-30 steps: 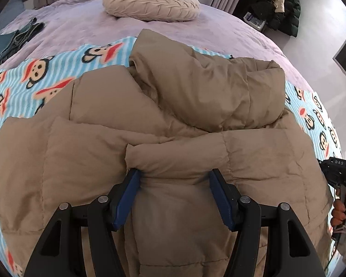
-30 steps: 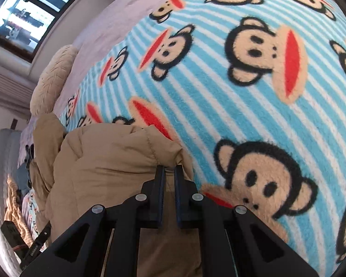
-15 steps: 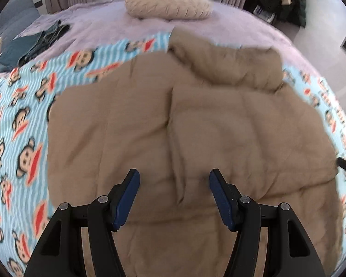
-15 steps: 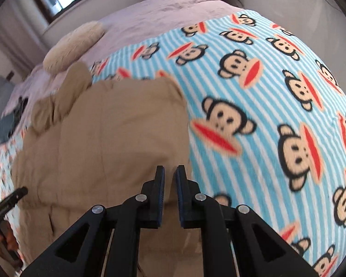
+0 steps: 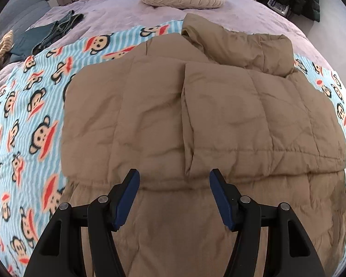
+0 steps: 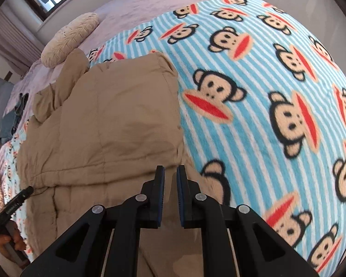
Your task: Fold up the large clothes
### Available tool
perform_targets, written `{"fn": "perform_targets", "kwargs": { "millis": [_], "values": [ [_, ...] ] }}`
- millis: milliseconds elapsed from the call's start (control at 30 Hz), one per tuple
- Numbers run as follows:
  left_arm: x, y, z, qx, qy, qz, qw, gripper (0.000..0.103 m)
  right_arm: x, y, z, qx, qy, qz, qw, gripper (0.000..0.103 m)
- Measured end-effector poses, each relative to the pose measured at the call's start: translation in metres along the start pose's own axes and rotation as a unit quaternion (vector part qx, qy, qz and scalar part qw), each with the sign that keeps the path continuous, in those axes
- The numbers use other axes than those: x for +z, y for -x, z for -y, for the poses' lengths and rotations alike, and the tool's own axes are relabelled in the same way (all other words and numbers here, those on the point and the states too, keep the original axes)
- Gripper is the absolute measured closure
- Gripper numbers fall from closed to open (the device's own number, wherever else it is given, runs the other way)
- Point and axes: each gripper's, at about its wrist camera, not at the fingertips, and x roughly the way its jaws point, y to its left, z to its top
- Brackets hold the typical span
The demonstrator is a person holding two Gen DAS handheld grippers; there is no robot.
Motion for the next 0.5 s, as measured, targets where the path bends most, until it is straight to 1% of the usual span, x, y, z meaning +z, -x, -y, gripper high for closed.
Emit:
{"fn": "perform_targets", "kwargs": {
  "millis": [133,300,333,367,433,500],
  "values": [
    [-0.007,0.006,0.003,0.010,0.006,-0.011,0.9999,0.039,-0.013,0.010,0.000,0.006,0.006,-0.015,1.000,0.091],
    [-0.016,0.020,0.010,0.018,0.014,-0.007,0.9997,0.039,-0.027,0.014,0.001,0.020,0.008,-0.040,0.999,0.090],
    [-0.018,0.023,0.012,0.021,0.016,-0.006,0.9996,0.039,-0.029,0.015,0.001,0.022,0.008,-0.043,0.999,0.083],
    [-0.020,0.025,0.013,0.024,0.017,-0.006,0.9996,0.039,-0.031,0.016,0.001,0.025,0.007,-0.047,0.999,0.069],
    [-0.025,0.027,0.016,0.028,0.021,-0.008,0.9994,0.039,-0.034,0.018,0.001,0.037,0.009,-0.049,0.998,0.052],
    [-0.032,0.030,0.018,0.029,0.027,-0.013,0.9991,0.037,-0.036,0.021,-0.001,0.046,0.015,-0.051,0.998,0.052]
  ]
}}
